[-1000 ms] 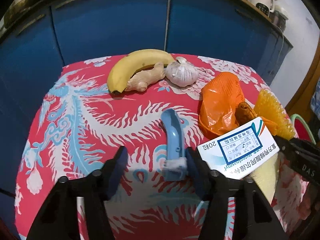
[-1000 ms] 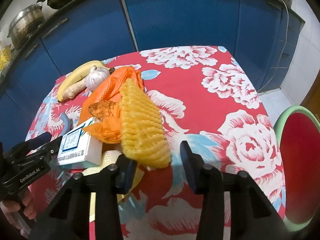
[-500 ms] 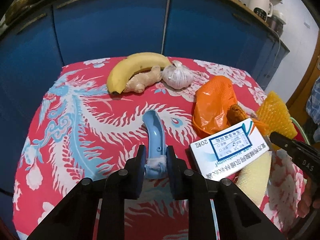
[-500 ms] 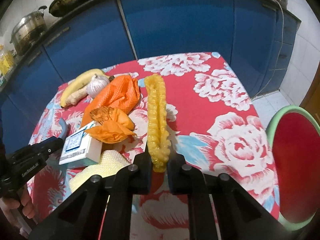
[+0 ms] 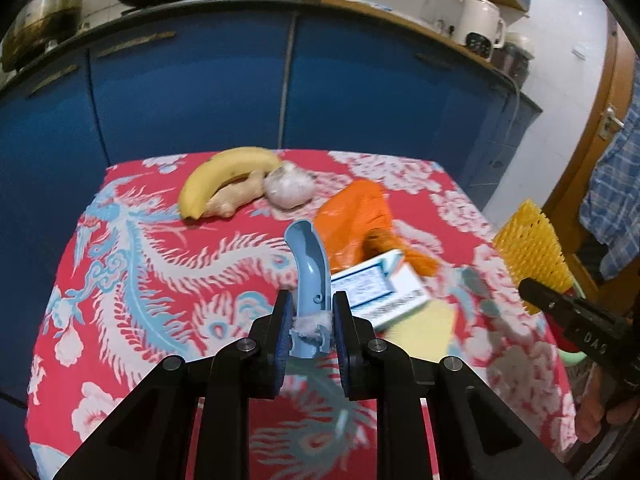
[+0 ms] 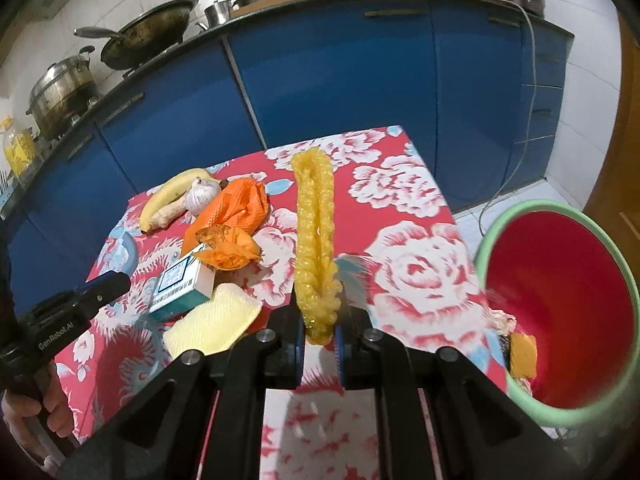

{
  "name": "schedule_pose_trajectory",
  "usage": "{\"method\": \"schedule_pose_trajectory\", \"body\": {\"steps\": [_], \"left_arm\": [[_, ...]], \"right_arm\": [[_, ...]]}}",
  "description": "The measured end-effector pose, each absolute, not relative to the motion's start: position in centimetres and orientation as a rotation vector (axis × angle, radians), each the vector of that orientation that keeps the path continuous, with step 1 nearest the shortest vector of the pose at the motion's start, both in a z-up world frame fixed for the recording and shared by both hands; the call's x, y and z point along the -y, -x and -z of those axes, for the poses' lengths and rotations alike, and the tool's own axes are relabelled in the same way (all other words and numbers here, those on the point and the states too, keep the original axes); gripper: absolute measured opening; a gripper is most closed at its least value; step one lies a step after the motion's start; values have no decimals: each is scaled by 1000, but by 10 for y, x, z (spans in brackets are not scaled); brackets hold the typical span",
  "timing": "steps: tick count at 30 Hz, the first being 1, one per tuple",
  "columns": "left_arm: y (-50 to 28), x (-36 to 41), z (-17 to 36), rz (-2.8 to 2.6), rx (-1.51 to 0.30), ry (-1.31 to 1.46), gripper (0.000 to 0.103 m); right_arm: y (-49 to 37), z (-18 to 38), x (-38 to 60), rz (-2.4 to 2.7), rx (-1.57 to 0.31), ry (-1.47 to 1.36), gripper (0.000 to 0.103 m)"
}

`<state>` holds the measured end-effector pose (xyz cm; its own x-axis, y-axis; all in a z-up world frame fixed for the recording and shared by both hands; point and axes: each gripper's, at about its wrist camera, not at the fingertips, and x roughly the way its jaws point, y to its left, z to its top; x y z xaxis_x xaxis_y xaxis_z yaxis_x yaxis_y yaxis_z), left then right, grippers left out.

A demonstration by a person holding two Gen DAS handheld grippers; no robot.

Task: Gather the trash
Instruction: 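Carry the blue brush and yellow net over the red bucket and release both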

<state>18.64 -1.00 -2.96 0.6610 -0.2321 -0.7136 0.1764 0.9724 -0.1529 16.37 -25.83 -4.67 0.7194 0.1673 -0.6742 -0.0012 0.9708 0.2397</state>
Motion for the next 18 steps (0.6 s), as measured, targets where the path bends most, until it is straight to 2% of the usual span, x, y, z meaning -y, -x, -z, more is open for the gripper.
{"method": "schedule_pose_trajectory", "body": {"steps": [18], "left_arm": [[-157,87,4,382,-791,18,20]], "right_arm": [[-98,33,336,62,-705,-300,14]]}}
